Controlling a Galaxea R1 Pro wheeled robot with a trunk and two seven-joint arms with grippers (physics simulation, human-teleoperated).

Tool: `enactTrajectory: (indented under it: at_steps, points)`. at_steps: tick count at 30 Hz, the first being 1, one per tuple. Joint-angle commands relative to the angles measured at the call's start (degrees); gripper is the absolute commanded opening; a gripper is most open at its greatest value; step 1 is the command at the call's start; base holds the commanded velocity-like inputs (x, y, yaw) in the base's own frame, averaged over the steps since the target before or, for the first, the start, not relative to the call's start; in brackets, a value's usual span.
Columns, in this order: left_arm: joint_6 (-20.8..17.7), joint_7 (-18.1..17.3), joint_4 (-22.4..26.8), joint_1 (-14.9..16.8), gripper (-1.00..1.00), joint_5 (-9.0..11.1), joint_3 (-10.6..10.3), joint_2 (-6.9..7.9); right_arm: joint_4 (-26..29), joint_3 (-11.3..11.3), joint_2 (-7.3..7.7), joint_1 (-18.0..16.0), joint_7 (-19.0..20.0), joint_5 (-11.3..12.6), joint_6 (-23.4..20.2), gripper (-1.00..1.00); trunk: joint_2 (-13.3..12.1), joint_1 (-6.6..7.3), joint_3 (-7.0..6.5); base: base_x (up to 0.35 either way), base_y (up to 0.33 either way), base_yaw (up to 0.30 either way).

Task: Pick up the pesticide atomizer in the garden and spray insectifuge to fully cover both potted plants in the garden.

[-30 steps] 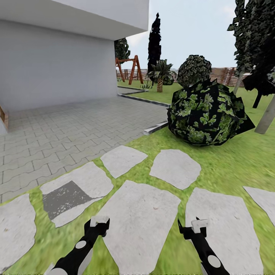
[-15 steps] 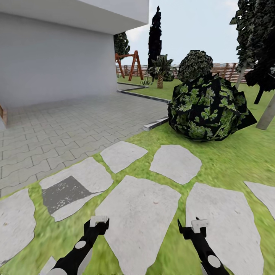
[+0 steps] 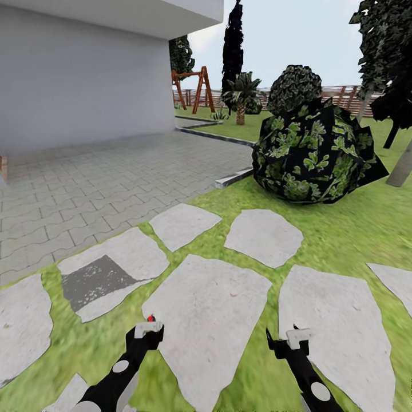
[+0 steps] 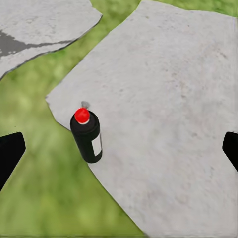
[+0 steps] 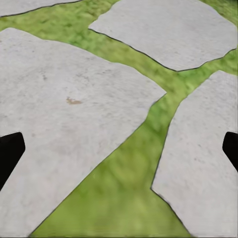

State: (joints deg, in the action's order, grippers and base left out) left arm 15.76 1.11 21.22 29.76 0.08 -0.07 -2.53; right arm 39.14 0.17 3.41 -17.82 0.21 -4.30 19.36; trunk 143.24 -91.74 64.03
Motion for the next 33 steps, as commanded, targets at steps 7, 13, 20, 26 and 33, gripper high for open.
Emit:
enactTrajectory:
  at_steps: [7,13,20,26,33]
  points:
    - [0.23,0.12,-0.04,0.03,1.00,0.00,-0.10,-0.02,-0.03,0.03,0.02,-0.03,-0.03,-0.36,0.15,1.00,0.12,-0.16,2.25,0.000,0.000,0.000]
    - [0.23,0.10,-0.04,0.03,1.00,0.00,-0.10,-0.02,-0.03,0.01,0.02,-0.03,-0.02,-0.39,0.17,1.00,0.20,-0.32,4.12,0.000,0.000,0.000]
    - [2.33,0.12,-0.12,-0.05,1.00,0.11,0.13,0.06,-0.11,0.12,0.02,-0.03,-0.02,-0.42,0.16,1.00,0.29,-0.50,6.31,0.000,0.000,0.002]
    - [2.72,0.12,-0.12,-0.05,1.00,0.17,0.31,0.07,-0.11,0.10,0.02,-0.03,-0.03,-0.43,0.20,1.00,0.37,-0.65,8.15,0.000,0.000,0.097]
    - [2.78,0.12,-0.12,-0.05,1.00,0.25,0.41,0.07,-0.11,0.10,0.02,-0.03,-0.03,-0.43,0.22,1.00,0.46,-0.83,10.23,0.000,0.000,0.159]
